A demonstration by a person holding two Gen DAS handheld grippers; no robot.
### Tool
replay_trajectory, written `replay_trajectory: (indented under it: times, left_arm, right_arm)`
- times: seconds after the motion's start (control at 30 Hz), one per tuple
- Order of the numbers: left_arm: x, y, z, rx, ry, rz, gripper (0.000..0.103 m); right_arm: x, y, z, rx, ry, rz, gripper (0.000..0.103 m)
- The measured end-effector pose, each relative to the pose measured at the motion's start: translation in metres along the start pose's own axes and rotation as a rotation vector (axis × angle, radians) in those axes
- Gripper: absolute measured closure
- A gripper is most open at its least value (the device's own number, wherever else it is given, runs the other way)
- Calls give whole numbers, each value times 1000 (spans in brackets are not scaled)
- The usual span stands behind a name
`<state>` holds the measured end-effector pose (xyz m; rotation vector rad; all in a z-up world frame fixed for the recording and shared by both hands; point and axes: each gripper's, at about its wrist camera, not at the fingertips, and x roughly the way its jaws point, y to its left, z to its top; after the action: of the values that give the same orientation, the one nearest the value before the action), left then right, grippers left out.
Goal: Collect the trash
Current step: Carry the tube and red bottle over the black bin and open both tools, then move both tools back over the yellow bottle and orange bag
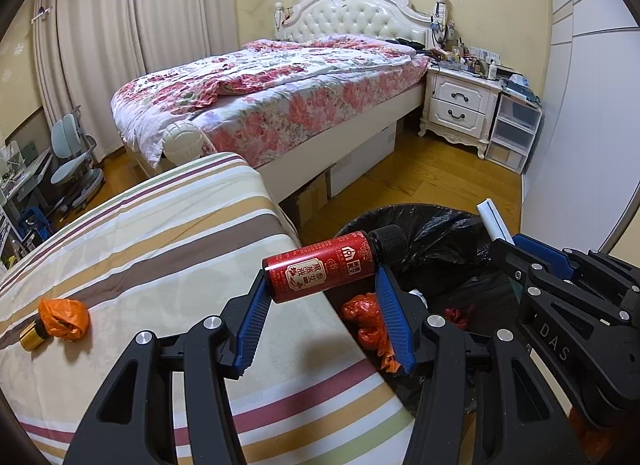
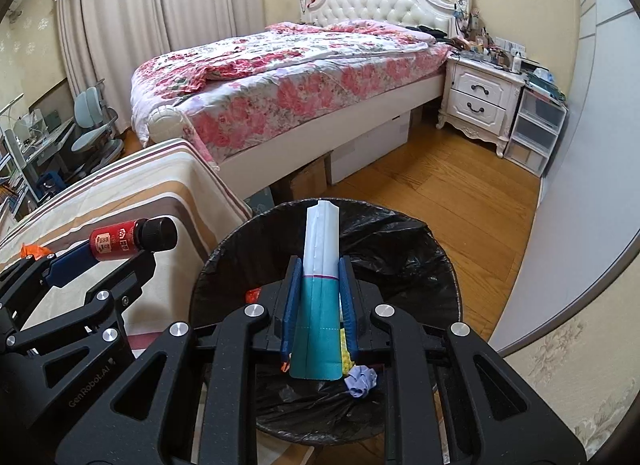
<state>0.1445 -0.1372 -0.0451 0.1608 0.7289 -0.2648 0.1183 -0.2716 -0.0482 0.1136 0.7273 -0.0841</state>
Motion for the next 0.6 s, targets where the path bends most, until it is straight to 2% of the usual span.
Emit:
replay_trajectory:
  times: [0.43,0.47,0.53,0.6]
  left_arm:
    - [21,-22,4,31,29,6,50]
    - [23,-23,4,32,33,4,50]
    - [24,-24,3,35,41,0,49]
    - [25,-26,3,44,43,1,41]
  right_arm:
    - [10,-20,1,34,4,-14,82]
    - [11,-21,1,36,2,-17,81]
    - [10,-23,1,44,-9,-25,64]
    - [10,-25,2,48,-14,-31,62]
